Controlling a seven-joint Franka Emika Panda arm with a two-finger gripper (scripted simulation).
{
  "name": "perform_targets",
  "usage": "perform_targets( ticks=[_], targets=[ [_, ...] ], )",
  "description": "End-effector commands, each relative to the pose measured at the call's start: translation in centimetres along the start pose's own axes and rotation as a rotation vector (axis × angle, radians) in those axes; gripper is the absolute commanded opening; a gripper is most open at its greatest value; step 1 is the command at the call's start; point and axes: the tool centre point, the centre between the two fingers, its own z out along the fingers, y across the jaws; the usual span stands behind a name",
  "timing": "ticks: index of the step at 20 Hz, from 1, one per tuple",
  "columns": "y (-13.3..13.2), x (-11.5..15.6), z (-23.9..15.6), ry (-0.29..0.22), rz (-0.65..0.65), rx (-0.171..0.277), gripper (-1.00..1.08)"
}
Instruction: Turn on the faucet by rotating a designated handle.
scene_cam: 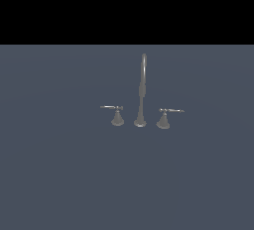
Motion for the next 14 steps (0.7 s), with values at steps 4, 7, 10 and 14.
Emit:
perform_targets(
  ticks=[4,7,10,14],
  targets=[
    [-0.1,0.0,0.1,0.0,0.005,0.0,-1.0],
    [-0.3,0.2,0.5,0.0,0.02,-0.001,-1.0],
    [-0.8,0.4,1.2,-0.001,0.045,-0.001,-1.0],
    [-1.6,0.9,2.5,-0.001,0.094,-0.003,-1.0]
  ],
)
